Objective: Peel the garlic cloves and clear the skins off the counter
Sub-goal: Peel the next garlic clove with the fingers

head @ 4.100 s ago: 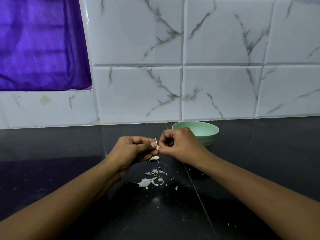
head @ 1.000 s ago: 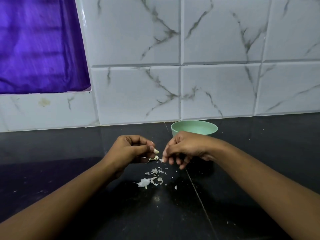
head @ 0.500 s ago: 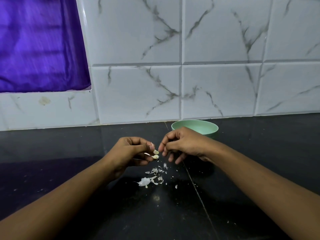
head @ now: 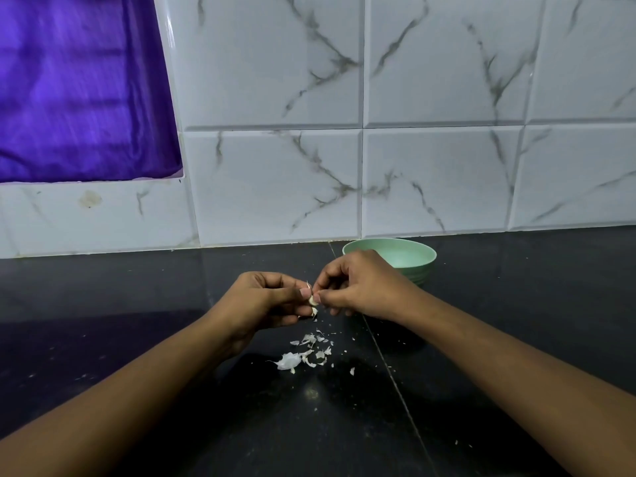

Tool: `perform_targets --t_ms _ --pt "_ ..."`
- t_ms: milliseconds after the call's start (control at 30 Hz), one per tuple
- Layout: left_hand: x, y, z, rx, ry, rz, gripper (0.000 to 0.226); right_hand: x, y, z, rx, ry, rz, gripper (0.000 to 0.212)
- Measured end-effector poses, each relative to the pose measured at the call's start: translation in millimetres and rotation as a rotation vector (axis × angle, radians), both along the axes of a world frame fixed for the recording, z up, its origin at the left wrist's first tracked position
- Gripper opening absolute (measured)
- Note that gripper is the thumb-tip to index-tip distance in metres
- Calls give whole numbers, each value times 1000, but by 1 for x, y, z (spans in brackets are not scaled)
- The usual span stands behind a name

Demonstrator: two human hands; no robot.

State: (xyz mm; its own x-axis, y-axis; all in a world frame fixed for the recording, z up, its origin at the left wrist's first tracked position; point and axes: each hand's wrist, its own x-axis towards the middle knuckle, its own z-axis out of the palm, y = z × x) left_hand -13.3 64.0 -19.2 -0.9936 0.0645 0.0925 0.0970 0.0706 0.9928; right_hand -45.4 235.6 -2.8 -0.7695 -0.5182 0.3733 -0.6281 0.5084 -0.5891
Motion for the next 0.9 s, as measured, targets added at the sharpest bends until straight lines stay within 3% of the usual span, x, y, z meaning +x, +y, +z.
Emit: perform_targets --t_ms 200,367,567,667,767,900 --pt "-1 3 -2 -3 4 21 6 2 -2 -1 142 216 -56 2" --pt "-1 4 -2 20 -5 27 5 1 -3 -4 191 335 -52 10" --pt "0 5 0 76 26 18 5 -5 -4 -8 -24 167 -125 19" --pt "2 6 2 95 54 12 7 -10 4 -3 -203 -43 -156 13" --pt "2 4 2 85 76 23 7 -9 14 6 -262 -239 -68 24" --pt "1 2 2 83 131 43 10 -7 15 7 -251 -294 71 5"
